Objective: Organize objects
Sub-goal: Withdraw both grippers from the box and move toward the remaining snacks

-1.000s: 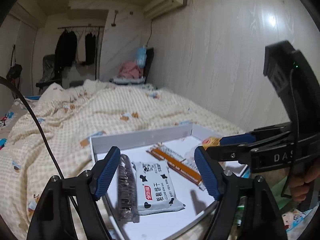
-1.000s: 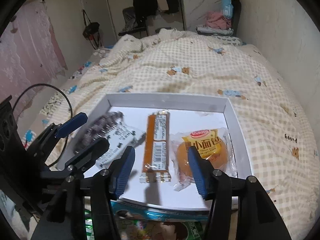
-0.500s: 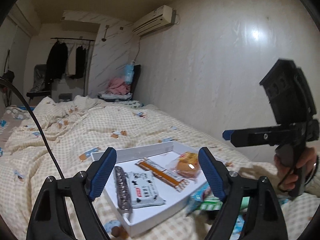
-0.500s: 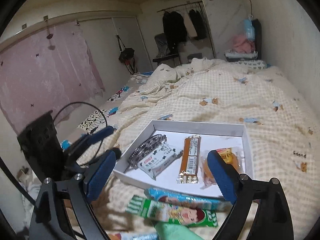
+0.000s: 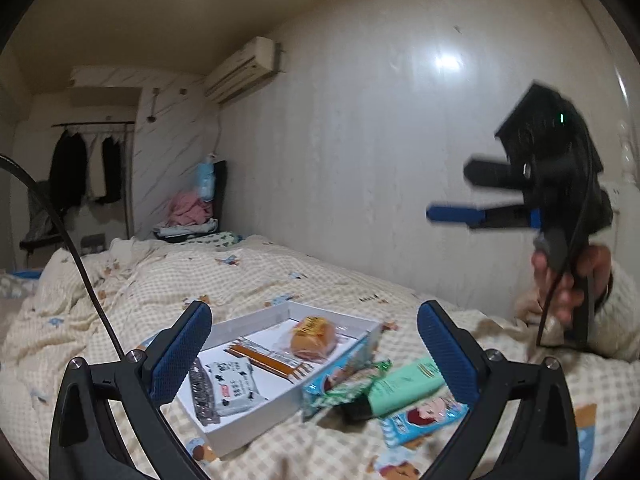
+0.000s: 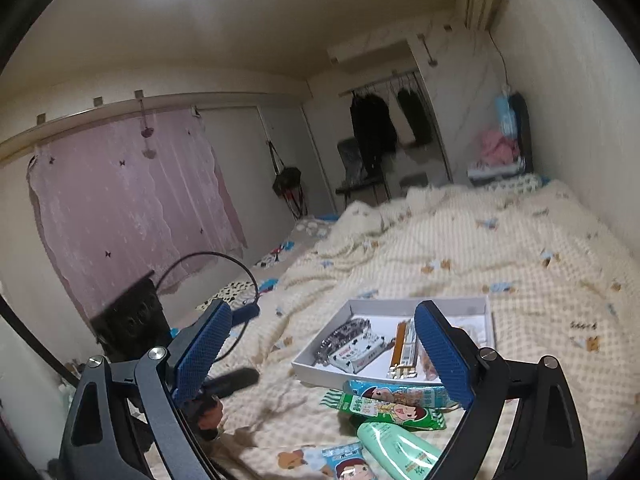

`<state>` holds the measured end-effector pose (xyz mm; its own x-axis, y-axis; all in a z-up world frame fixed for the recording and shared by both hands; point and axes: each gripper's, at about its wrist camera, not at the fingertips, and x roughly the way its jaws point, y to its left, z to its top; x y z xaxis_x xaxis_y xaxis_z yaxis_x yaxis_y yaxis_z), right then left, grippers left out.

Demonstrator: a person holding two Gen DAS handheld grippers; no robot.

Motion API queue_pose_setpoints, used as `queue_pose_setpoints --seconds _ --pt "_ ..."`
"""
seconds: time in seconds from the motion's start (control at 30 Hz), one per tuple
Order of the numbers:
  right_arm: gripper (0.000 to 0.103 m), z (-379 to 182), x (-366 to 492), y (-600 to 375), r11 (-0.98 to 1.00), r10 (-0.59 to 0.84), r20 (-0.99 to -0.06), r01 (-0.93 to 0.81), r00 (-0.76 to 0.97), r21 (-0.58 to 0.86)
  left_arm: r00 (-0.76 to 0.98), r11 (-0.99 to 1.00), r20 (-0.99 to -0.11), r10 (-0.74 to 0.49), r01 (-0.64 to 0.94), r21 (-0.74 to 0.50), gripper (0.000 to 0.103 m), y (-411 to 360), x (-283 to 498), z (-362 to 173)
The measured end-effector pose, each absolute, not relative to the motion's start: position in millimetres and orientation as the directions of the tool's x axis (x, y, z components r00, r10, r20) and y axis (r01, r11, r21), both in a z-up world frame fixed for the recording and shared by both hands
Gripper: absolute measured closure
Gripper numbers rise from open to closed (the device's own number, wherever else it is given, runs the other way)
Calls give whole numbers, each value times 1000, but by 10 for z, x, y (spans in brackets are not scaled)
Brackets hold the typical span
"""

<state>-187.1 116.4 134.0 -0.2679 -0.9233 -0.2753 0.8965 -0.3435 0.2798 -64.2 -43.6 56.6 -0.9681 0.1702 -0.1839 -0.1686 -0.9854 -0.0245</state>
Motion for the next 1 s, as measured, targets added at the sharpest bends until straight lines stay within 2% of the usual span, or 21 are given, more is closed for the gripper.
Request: queue_pose_setpoints --seconds 0.13,0.27,0.4,0.47,0.63,0.83,0.93,1.0 --pt "9 1519 -1639 1346 -322 -934 -233 921 -272 217 -936 -980 -290 199 -185 -76 0 -363 -680 590" --pt "9 1513 -1362 1567 -251 -960 -157 959 -230 131 -877 -953 -375 299 -253 -169 0 -361 -767 560" --pt "9 1317 -1304 1612 -265 -944 -225 961 -242 75 -866 -961 -415 277 -242 -137 0 -307 -836 483" --pt "9 1220 -1405 1564 -301 -925 -271 950 -267 90 -860 -961 -430 275 -245 -125 0 -276 -889 457" --pt "9 1070 -1580 1531 -362 -899 -321 919 -298 159 -813 -928 -448 371 -345 -143 0 -257 -961 365" --pt "9 922 -1703 1523 -387 -880 -367 902 -300 190 -768 -922 -517 378 -362 -135 0 -148 -1150 171" --pt "9 812 -1774 1492 -386 -883 -375 892 -282 237 -685 -868 -559 466 -478 -137 0 -35 -1223 24" --pt "9 698 -1905 1503 -395 -885 -383 864 -266 312 -685 -842 -539 490 -532 -90 0 23 -1236 -27"
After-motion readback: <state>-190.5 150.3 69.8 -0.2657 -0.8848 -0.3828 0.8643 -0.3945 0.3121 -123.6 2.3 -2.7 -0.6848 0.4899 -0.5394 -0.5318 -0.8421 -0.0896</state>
